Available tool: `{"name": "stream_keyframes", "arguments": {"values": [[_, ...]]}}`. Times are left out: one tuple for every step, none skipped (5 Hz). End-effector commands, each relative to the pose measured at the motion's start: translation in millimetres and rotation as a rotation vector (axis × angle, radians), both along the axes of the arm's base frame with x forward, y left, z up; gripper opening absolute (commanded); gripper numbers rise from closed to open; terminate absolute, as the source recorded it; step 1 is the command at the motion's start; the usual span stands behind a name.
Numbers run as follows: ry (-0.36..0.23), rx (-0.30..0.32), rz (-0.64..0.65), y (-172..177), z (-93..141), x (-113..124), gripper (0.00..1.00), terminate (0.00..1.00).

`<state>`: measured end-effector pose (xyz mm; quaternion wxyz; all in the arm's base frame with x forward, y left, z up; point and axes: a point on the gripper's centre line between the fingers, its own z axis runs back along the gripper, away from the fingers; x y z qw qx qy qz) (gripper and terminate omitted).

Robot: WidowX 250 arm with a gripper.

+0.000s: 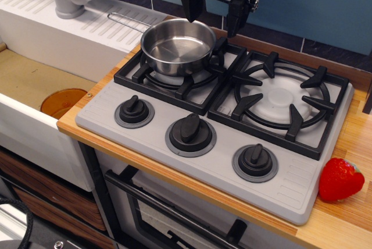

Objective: Put pot or pan on stove and put strawberry in pot or pan

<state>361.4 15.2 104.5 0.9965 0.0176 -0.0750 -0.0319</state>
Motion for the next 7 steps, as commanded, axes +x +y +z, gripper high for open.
{"name": "stream_keyframes", "arguments": {"values": [[0.0, 0.0, 0.0, 0, 0, 0, 1.0, 0.0], [-0.042, -0.034, 0.004, 1, -23, 0, 1.0, 0.0], [-0.058, -0.043, 0.009, 0, -34, -1, 1.0, 0.0], [-0.074, -0.05, 0.009, 1, -45, 0, 1.0, 0.0], [-0.09, -0.059, 0.006, 2, -55, 1, 1.0, 0.0], [-0.068, -0.04, 0.04, 0, -58, 3, 0.0, 0.0], [-0.065, -0.015, 0.06, -4, -55, 2, 0.0, 0.0]]}}
